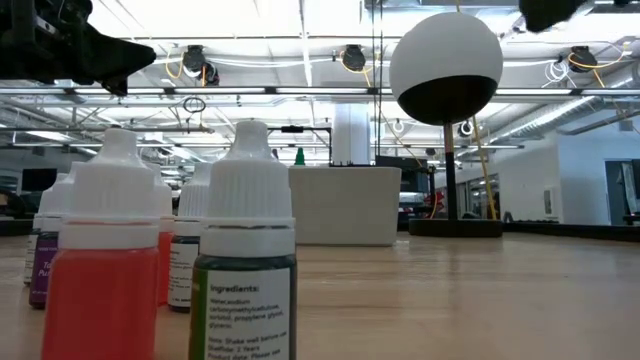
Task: Pick & Place food coloring
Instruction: Put the large blue food coloring bottle into the gray bin
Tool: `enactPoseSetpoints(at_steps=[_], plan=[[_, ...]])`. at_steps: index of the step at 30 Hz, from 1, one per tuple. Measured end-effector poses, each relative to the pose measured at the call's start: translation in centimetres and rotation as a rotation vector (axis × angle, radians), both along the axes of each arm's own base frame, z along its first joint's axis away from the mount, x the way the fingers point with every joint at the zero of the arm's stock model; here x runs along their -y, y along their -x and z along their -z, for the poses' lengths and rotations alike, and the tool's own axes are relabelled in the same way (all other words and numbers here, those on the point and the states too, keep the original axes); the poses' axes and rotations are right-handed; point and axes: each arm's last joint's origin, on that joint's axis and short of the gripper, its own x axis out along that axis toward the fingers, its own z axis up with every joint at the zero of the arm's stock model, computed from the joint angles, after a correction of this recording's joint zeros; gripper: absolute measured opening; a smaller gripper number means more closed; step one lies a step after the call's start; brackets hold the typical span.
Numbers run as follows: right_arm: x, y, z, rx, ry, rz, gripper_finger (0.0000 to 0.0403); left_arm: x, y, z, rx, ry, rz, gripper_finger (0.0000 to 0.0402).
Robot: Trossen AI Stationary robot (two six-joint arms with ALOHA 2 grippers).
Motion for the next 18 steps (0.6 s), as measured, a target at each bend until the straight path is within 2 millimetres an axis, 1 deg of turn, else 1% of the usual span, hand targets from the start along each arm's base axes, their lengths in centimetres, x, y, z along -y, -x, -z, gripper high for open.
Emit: enactPoseSetpoints(at_steps=[3,7,11,15,18], plan=[[1.1,1.2,0.5,0.035,-0.033,0.065,0.011,0.0,0.0,0.0,0.0,0.0,0.0,0.0042],[2.2,2.6,0.0,0.079,-0.075,0.092,0.0116,0.0,0.0,0.0,-0.002,0.0,0.0,0.0042],[3.1,3.9,-0.4,0.091,-0.08,0.094,0.011,0.0,0.0,0.1,-0.01,0.002,0.0,0.0042],[3.7,4.6,-0.2,0.07,-0.064,0.096,0.011,0.0,0.0,0.2,-0.016,0.021,0.002,0.0042],[3.9,4.8,0.1,0.047,-0.051,0.123,0.0111,0.0,0.0,0.3,-0.024,0.04,0.003,0.0042]])
